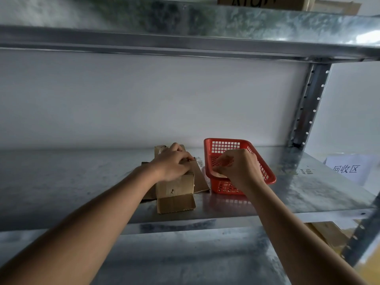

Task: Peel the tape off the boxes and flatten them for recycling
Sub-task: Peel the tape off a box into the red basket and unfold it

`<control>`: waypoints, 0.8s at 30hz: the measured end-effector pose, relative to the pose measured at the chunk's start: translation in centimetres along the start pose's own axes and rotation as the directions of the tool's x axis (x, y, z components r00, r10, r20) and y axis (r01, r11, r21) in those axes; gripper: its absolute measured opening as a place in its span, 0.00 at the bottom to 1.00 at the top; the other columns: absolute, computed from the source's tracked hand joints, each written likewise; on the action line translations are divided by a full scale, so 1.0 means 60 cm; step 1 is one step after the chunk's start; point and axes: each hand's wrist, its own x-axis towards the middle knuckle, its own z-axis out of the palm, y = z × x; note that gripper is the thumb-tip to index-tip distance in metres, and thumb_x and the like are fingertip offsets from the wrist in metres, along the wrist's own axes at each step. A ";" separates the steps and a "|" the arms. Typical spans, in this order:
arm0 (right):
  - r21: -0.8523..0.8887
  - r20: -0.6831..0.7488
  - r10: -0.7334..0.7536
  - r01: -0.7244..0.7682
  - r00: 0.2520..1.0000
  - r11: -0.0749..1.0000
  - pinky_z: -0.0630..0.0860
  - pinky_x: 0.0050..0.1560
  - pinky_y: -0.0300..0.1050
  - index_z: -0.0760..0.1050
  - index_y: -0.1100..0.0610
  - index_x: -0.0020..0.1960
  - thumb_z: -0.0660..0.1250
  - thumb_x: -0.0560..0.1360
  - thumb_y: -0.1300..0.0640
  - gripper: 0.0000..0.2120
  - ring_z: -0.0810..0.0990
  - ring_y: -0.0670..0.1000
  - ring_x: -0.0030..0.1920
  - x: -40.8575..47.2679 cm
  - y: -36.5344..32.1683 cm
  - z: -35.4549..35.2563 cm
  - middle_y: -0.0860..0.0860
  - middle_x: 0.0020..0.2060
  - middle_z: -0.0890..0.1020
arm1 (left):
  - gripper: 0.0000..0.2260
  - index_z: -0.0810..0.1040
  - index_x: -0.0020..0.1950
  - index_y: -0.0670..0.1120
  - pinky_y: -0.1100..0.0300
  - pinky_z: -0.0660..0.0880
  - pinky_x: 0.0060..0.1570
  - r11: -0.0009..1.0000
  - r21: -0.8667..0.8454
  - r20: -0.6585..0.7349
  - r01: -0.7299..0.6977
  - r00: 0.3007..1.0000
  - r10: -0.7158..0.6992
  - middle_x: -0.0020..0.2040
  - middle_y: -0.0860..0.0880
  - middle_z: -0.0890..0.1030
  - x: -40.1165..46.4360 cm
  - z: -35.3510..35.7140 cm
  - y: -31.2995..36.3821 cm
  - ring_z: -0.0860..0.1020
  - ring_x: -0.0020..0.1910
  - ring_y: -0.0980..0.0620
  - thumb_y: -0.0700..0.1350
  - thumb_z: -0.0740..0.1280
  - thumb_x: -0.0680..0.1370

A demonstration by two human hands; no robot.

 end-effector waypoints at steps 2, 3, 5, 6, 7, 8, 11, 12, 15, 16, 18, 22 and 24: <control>-0.012 0.007 0.009 -0.008 1.000 1.000 0.71 0.35 0.32 0.87 0.51 0.52 0.82 0.69 0.49 0.14 0.78 0.38 0.38 0.003 0.002 -0.003 0.47 0.46 0.88 | 0.16 0.77 0.69 0.58 0.43 0.66 0.72 1.000 0.004 0.001 -0.001 1.000 0.001 0.62 0.55 0.67 0.001 0.001 -0.001 0.64 0.71 0.48 0.57 0.62 0.82; -0.019 0.011 0.009 -0.009 1.000 1.000 0.71 0.35 0.32 0.87 0.51 0.52 0.82 0.68 0.50 0.14 0.78 0.37 0.37 0.003 0.003 -0.004 0.47 0.46 0.88 | 0.17 0.77 0.70 0.58 0.43 0.66 0.72 1.000 0.004 0.001 -0.001 1.000 0.001 0.61 0.55 0.67 0.002 0.002 -0.002 0.64 0.71 0.48 0.57 0.62 0.82; -0.037 0.026 0.012 -0.011 1.000 0.999 0.73 0.35 0.34 0.87 0.50 0.53 0.82 0.68 0.49 0.15 0.79 0.38 0.37 0.003 0.004 -0.006 0.46 0.46 0.87 | 0.17 0.77 0.70 0.58 0.43 0.66 0.72 1.000 0.003 -0.001 -0.002 1.000 0.002 0.61 0.55 0.67 0.003 0.003 -0.004 0.64 0.70 0.48 0.57 0.62 0.82; -0.040 0.040 0.008 -0.007 0.999 0.999 0.74 0.35 0.34 0.87 0.51 0.53 0.82 0.68 0.49 0.15 0.79 0.39 0.38 0.002 0.005 -0.006 0.46 0.46 0.87 | 0.17 0.77 0.69 0.59 0.43 0.66 0.72 1.000 0.003 -0.001 -0.004 1.000 0.004 0.61 0.55 0.67 0.003 0.004 -0.005 0.64 0.70 0.48 0.57 0.62 0.82; -0.032 0.056 -0.002 0.004 0.998 0.999 0.74 0.36 0.33 0.87 0.51 0.52 0.82 0.69 0.49 0.14 0.80 0.39 0.38 0.003 0.006 -0.006 0.46 0.46 0.88 | 0.16 0.77 0.69 0.59 0.44 0.66 0.72 1.000 0.002 0.001 -0.005 1.000 0.005 0.60 0.56 0.66 0.003 0.004 -0.006 0.64 0.70 0.48 0.57 0.62 0.82; -0.017 0.069 -0.017 0.018 0.997 1.000 0.74 0.37 0.32 0.87 0.51 0.52 0.82 0.69 0.50 0.13 0.80 0.39 0.39 0.003 0.008 -0.007 0.46 0.45 0.88 | 0.16 0.77 0.69 0.60 0.44 0.66 0.72 1.000 0.001 0.002 -0.005 1.000 0.005 0.60 0.56 0.66 0.004 0.004 -0.007 0.64 0.70 0.49 0.58 0.61 0.82; 0.013 0.082 -0.070 0.069 0.994 0.998 0.73 0.38 0.26 0.87 0.50 0.51 0.80 0.72 0.51 0.09 0.80 0.35 0.38 0.005 0.007 -0.007 0.44 0.45 0.88 | 0.16 0.77 0.69 0.60 0.44 0.65 0.72 1.000 0.001 0.003 -0.007 1.000 0.007 0.59 0.56 0.66 0.006 0.005 -0.008 0.64 0.70 0.49 0.58 0.61 0.82; 0.021 0.080 -0.091 0.090 0.993 0.996 0.72 0.37 0.24 0.87 0.50 0.52 0.79 0.73 0.51 0.08 0.80 0.34 0.38 0.006 0.005 -0.007 0.44 0.46 0.88 | 0.16 0.77 0.69 0.60 0.44 0.66 0.72 1.000 0.000 0.003 -0.007 1.000 0.007 0.59 0.56 0.66 0.007 0.005 -0.008 0.64 0.70 0.49 0.58 0.61 0.82; 0.067 0.072 -0.112 0.107 0.991 0.992 0.73 0.39 0.24 0.85 0.50 0.58 0.73 0.78 0.54 0.09 0.82 0.35 0.41 0.009 0.002 -0.004 0.44 0.49 0.88 | 0.16 0.77 0.69 0.60 0.43 0.66 0.72 1.000 0.004 0.004 -0.004 1.000 0.004 0.60 0.56 0.67 0.006 0.006 -0.007 0.64 0.70 0.48 0.58 0.62 0.83; 0.079 0.078 -0.110 0.104 0.991 0.991 0.73 0.39 0.25 0.85 0.51 0.60 0.72 0.79 0.55 0.10 0.82 0.35 0.40 0.010 0.002 -0.004 0.44 0.49 0.88 | 0.16 0.77 0.69 0.60 0.43 0.66 0.72 1.000 0.007 0.005 -0.004 1.000 0.004 0.60 0.55 0.67 0.006 0.006 -0.007 0.64 0.71 0.48 0.58 0.62 0.83; 0.104 0.097 -0.103 0.093 0.990 0.990 0.75 0.37 0.26 0.83 0.51 0.62 0.70 0.81 0.55 0.11 0.83 0.34 0.40 0.009 0.002 -0.004 0.43 0.47 0.88 | 0.16 0.77 0.69 0.60 0.43 0.66 0.72 1.000 0.011 0.006 -0.004 1.000 0.004 0.60 0.55 0.67 0.006 0.006 -0.008 0.64 0.71 0.48 0.58 0.62 0.83; 0.137 0.025 -0.101 0.096 0.995 0.986 0.73 0.37 0.22 0.83 0.50 0.61 0.76 0.76 0.55 0.14 0.81 0.30 0.38 0.005 0.001 -0.009 0.42 0.46 0.88 | 0.15 0.78 0.69 0.61 0.43 0.66 0.72 1.000 0.021 -0.005 -0.006 1.000 0.006 0.60 0.56 0.67 0.006 0.007 -0.007 0.64 0.71 0.48 0.58 0.61 0.83; 0.184 -0.031 -0.077 0.081 0.997 0.980 0.75 0.39 0.23 0.85 0.50 0.56 0.80 0.73 0.57 0.13 0.82 0.32 0.39 0.002 -0.001 -0.012 0.38 0.42 0.86 | 0.16 0.77 0.69 0.61 0.42 0.66 0.72 1.000 0.023 -0.003 -0.008 1.000 0.008 0.60 0.56 0.67 0.006 0.008 -0.007 0.64 0.71 0.48 0.58 0.61 0.83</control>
